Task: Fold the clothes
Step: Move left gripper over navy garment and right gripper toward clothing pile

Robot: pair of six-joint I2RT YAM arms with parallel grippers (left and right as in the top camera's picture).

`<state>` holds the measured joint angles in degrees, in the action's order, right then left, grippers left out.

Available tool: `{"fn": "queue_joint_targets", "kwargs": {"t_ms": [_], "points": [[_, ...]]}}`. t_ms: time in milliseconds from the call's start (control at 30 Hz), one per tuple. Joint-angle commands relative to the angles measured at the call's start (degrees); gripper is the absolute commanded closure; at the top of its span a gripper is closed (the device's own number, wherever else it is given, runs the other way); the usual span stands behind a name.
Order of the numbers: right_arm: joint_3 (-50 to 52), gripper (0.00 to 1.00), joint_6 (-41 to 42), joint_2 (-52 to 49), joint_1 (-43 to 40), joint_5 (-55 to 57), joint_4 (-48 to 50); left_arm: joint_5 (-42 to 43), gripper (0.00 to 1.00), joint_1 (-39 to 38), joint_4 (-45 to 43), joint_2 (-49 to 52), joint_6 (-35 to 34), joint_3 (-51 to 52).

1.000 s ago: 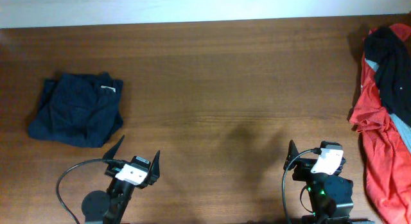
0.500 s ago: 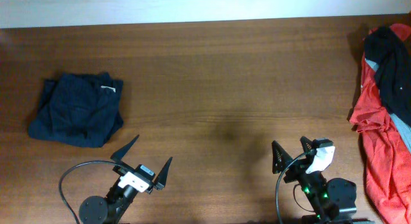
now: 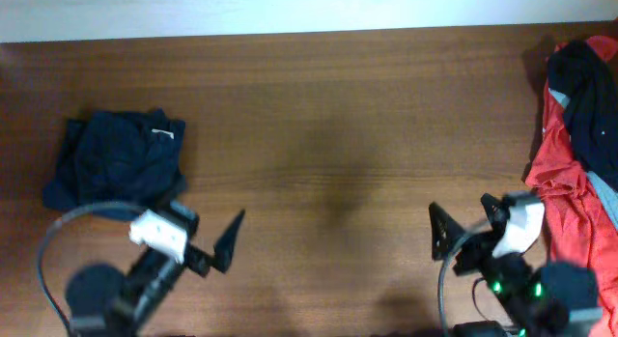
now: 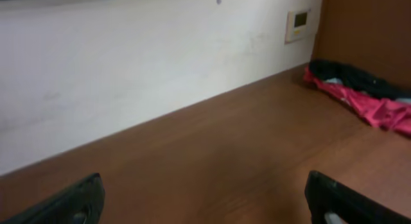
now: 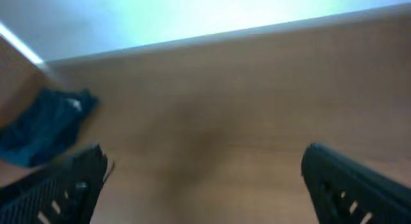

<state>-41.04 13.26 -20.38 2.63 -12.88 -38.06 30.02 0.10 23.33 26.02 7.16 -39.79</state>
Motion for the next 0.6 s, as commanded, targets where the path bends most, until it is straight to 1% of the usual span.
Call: {"fn": "queue_joint_targets", "kwargs": {"t_ms": [0, 67, 133, 200, 233, 300, 400, 500, 567], "points": [[-10.10, 0.02, -1.01, -12.31, -0.42, 4.92, -8.00, -1.03, 0.01, -0.20, 5.11, 11.10, -0.90, -10.69], [-16.44, 0.02, -1.01, -18.99, -0.42, 2.78, -13.00, -0.92, 0.00, -0.22, 8.90, 17.33, -0.90, -16.94], [-22.43, 0.02, -0.98, -25.22, -0.42, -3.30, -17.94, -0.92, 0.00, -0.22, 11.43, 22.45, -0.92, -21.64], [-25.64, 0.02, -1.01, -29.70, -0.42, -6.82, -22.03, -1.07, 0.00, -0.22, 13.53, 25.55, -0.90, -24.00], [-26.40, 0.01, -1.07, -31.91, -0.42, -6.19, -24.28, -1.36, 0.01, -0.22, 13.79, 26.77, -1.01, -24.37], [-26.47, 0.01, -0.68, -35.54, -0.46, -4.52, -25.27, -0.26, 0.01, -0.22, 13.77, 29.05, -1.53, -24.33], [-27.28, 0.01, 3.37, -40.79, -0.96, -4.24, -25.44, 0.68, 0.01, -0.22, 14.51, 31.87, -1.55, -24.35], [-30.62, 0.01, 3.98, -46.49, -3.87, -3.02, -25.44, 0.79, 0.01, -0.22, 15.39, 33.22, -1.55, -24.35], [-35.01, 0.02, 4.00, -50.84, -7.37, -2.95, -25.42, 0.22, 0.01, -0.20, 16.46, 33.40, -1.55, -24.35]]}}
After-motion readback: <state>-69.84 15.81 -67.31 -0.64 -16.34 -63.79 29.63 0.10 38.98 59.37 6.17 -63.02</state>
